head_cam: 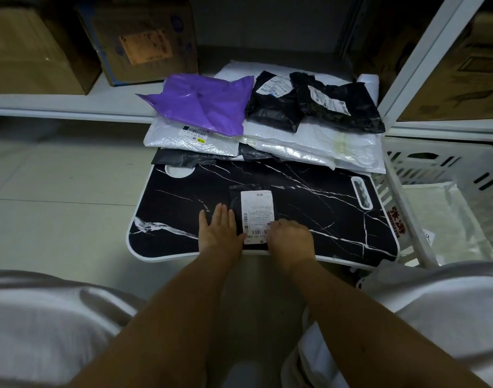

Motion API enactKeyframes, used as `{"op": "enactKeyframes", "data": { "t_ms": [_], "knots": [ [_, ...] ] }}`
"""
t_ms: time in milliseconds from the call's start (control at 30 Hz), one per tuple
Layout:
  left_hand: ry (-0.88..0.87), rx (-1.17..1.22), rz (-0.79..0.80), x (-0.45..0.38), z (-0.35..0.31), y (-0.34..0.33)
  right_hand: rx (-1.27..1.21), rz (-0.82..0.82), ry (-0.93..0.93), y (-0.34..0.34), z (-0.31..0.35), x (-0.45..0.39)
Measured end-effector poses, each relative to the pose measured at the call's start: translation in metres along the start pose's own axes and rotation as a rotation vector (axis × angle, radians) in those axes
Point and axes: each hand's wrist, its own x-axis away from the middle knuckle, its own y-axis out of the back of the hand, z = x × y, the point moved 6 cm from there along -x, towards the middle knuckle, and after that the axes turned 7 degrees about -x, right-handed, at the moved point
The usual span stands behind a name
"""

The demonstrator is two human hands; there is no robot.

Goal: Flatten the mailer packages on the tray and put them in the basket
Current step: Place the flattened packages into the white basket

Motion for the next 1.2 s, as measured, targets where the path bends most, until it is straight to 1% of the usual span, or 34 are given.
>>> {"op": "enactKeyframes", "data": {
  "t_ms": [33,67,133,200,267,300,367,467,633,700,833,967,1200],
  "knots": [
    [0.009,0.000,-0.009,0.000,0.000,0.004,-0.006,0.010,-0.036,0.003,-0.001,-0.004],
    [0.018,0.026,-0.023,-0.001,-0.001,0.009,-0.053,0.007,-0.110,0.004,-0.005,-0.009],
    [0.051,0.147,-0.073,-0.003,0.001,0.020,-0.239,0.002,-0.286,0.007,-0.012,-0.018],
    [0.149,0.375,-0.130,-0.005,0.008,0.029,-0.463,-0.020,-0.486,0.007,-0.021,-0.021],
    [0.287,0.674,-0.142,-0.008,0.019,0.032,-0.641,-0.038,-0.629,0.002,-0.027,-0.024],
    [0.344,0.810,-0.116,-0.008,0.023,0.032,-0.697,-0.047,-0.668,0.002,-0.029,-0.026],
    [0.418,0.996,-0.052,-0.012,0.025,0.031,-0.740,-0.048,-0.711,-0.001,-0.034,-0.029],
    [0.455,1.147,-0.034,-0.019,0.025,0.033,-0.775,-0.020,-0.715,-0.002,-0.036,-0.035],
    [0.441,1.258,-0.020,-0.027,0.019,0.031,-0.836,0.169,-0.644,-0.009,-0.028,-0.044],
    [0.414,1.249,-0.021,-0.026,0.019,0.030,-0.854,0.199,-0.629,-0.009,-0.026,-0.043],
    [0.376,1.162,-0.041,-0.024,0.020,0.029,-0.885,0.202,-0.589,-0.003,-0.027,-0.035],
    [0.318,1.150,-0.103,-0.020,0.017,0.041,-0.940,0.160,-0.560,0.010,-0.027,-0.035],
    [0.312,1.162,-0.164,-0.009,0.012,0.076,-0.943,0.116,-0.552,0.047,-0.038,-0.037]
  ]
}}
